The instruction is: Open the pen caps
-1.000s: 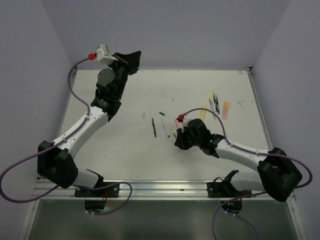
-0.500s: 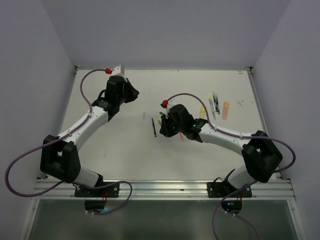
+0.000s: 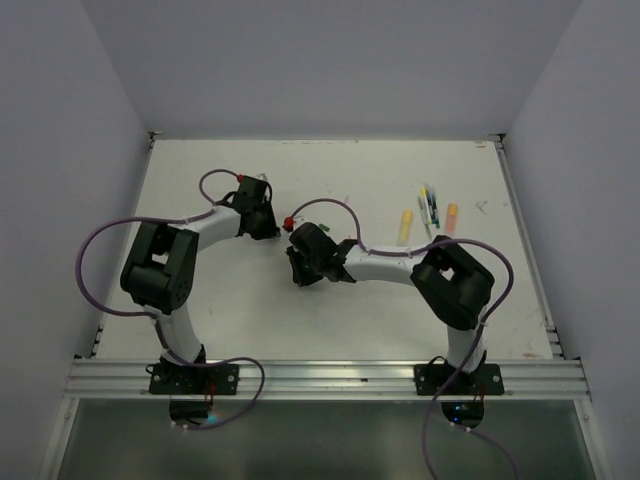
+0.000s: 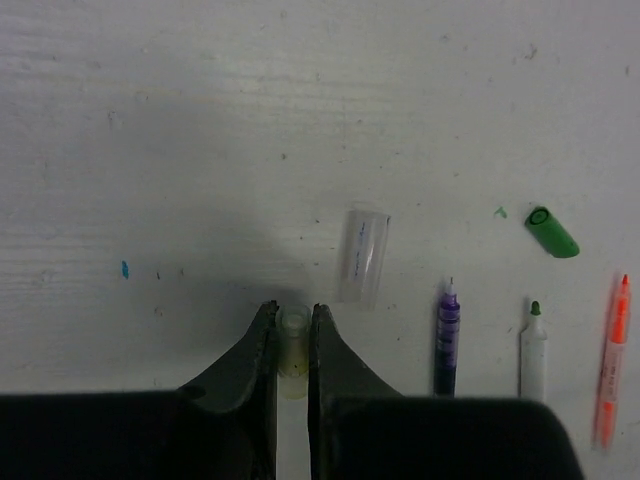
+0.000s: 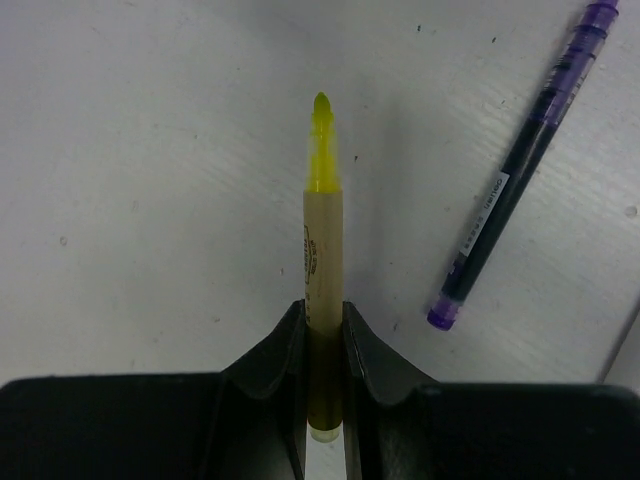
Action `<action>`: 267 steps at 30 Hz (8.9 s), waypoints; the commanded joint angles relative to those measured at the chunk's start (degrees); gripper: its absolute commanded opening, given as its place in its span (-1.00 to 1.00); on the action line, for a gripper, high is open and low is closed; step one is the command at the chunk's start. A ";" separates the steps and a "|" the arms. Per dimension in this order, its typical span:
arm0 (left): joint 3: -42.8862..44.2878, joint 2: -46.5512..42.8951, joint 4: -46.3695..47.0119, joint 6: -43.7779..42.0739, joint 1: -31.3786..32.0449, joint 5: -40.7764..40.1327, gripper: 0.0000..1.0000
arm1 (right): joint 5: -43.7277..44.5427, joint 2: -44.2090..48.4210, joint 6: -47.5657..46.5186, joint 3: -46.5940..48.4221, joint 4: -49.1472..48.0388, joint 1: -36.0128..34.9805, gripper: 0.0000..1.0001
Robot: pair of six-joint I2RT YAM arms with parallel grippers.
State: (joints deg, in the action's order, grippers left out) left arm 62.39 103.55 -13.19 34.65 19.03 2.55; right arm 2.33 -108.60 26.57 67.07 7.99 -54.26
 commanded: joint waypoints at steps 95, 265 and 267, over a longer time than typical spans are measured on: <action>-12.21 -39.04 5.98 -6.53 -2.15 10.18 1.00 | 5.76 1.97 -4.31 3.42 12.85 38.62 -0.96; 15.83 21.43 41.14 17.99 16.75 13.63 -0.73 | -6.89 11.66 -16.81 -7.22 12.67 30.79 -0.87; 16.36 22.92 41.84 17.64 16.83 13.10 -0.70 | -7.25 10.61 -16.99 -6.69 12.75 30.79 -0.83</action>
State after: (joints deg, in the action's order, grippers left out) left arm 75.75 125.25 23.33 51.94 35.40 17.47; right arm -3.25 -96.88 11.05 57.67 20.45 -23.57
